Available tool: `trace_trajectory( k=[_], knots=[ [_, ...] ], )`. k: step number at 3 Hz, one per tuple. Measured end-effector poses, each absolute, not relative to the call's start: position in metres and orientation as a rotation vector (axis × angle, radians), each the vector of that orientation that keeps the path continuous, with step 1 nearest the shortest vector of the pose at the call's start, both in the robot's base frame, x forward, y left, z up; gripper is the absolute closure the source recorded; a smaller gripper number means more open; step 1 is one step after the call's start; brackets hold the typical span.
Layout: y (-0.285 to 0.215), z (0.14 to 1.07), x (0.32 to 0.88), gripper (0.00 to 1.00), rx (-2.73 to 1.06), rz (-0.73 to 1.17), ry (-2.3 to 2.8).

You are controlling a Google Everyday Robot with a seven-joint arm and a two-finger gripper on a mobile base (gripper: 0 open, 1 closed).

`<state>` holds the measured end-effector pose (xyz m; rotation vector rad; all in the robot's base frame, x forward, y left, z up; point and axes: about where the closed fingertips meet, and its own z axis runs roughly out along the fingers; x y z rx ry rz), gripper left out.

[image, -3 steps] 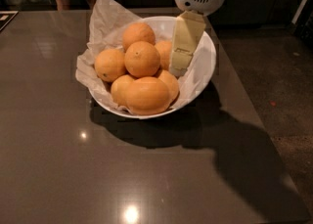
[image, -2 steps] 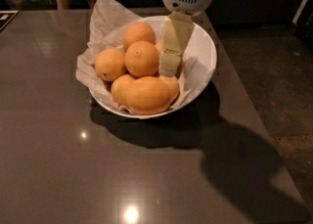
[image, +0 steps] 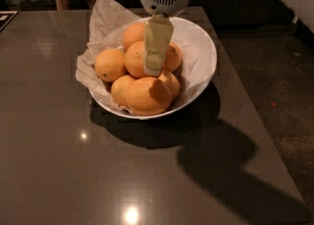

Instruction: Pick orange from white bowl

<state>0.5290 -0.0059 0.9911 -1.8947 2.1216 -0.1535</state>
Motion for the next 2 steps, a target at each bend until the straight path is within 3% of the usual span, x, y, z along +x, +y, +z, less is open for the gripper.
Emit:
trace_trajectory(
  k=[2],
  knots=[
    [0.0091,0.9764,0.5438,0.17,-1.939,-0.107,2.137]
  ],
)
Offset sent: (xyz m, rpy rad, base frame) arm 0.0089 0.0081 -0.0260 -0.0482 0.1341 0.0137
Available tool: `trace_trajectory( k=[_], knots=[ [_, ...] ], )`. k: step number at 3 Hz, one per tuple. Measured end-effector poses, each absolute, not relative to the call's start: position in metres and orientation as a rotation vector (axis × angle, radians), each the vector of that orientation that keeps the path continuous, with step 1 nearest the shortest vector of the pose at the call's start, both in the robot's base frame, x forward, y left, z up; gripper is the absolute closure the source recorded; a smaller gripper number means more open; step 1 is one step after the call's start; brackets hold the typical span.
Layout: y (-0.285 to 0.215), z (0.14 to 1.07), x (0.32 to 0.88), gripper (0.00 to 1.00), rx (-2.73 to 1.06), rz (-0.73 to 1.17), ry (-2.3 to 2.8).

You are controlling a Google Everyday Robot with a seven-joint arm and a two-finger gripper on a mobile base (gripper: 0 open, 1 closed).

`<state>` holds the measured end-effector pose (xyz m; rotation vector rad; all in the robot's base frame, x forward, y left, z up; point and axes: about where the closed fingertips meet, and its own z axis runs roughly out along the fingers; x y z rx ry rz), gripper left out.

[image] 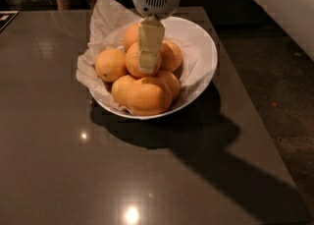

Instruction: Pick orange from white bowl

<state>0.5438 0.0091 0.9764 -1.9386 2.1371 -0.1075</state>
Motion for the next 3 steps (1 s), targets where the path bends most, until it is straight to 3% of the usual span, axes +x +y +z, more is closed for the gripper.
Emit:
trace_trajectory(
  k=[3],
  knots=[
    [0.0163,0.9677,0.5505,0.36,-1.947,-0.063,2.160]
  ],
)
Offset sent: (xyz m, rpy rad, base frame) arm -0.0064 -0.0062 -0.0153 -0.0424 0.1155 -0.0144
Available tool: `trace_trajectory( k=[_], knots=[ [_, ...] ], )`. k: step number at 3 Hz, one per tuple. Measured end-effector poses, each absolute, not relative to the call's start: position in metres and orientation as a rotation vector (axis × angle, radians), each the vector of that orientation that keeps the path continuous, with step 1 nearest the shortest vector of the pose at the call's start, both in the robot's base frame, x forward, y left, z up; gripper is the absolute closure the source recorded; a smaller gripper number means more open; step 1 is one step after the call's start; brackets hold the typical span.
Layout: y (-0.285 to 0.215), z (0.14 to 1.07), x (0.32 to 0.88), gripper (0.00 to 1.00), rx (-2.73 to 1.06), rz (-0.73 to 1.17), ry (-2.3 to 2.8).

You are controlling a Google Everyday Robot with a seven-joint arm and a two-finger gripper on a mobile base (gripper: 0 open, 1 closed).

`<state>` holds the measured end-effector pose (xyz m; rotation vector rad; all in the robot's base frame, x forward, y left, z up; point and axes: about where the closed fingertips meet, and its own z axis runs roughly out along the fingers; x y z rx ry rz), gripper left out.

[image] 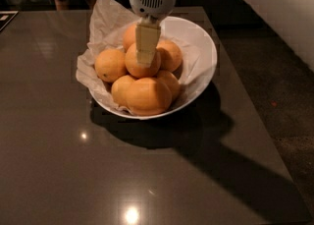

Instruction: Pick orange from white bowl

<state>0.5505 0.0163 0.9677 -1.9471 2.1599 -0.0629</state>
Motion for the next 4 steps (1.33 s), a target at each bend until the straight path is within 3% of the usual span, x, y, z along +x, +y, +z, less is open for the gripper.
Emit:
trace_trajectory(
  k=[4],
  knots=[
    [0.020,0.942,0.554,0.32,-1.993,-0.006,2.191]
  ],
)
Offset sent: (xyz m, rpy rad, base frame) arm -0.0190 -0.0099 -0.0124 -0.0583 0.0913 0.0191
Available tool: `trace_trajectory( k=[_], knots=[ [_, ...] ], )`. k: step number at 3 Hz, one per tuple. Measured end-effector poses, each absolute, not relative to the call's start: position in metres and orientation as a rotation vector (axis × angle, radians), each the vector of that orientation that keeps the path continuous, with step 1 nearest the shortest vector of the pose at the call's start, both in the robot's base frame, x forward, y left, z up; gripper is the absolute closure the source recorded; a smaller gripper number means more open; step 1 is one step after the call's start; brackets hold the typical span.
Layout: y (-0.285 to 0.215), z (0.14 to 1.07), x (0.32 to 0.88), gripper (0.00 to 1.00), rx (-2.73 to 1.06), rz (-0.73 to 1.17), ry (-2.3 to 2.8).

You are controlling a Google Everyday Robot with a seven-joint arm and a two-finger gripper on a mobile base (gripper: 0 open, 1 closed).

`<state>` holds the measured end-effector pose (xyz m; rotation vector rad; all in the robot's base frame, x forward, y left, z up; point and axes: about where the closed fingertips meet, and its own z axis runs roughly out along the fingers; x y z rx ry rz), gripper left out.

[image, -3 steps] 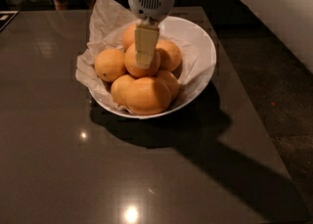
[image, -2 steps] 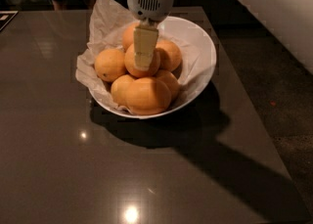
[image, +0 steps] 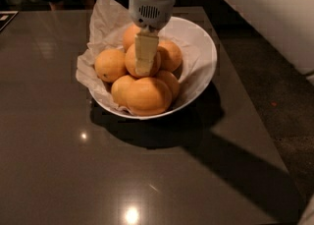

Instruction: Pick orange from white bowl

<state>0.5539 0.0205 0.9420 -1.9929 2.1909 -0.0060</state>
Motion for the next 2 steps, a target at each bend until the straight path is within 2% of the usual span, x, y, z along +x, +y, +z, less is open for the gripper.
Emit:
trace_trajectory(
  k=[1,2],
  knots=[
    [0.0192,0.9300,0.5578,0.31,-1.994,0.019,2.219],
    [0.0189,0.9266,0.5584,0.49,-2.001,0.035,2.220]
  ],
)
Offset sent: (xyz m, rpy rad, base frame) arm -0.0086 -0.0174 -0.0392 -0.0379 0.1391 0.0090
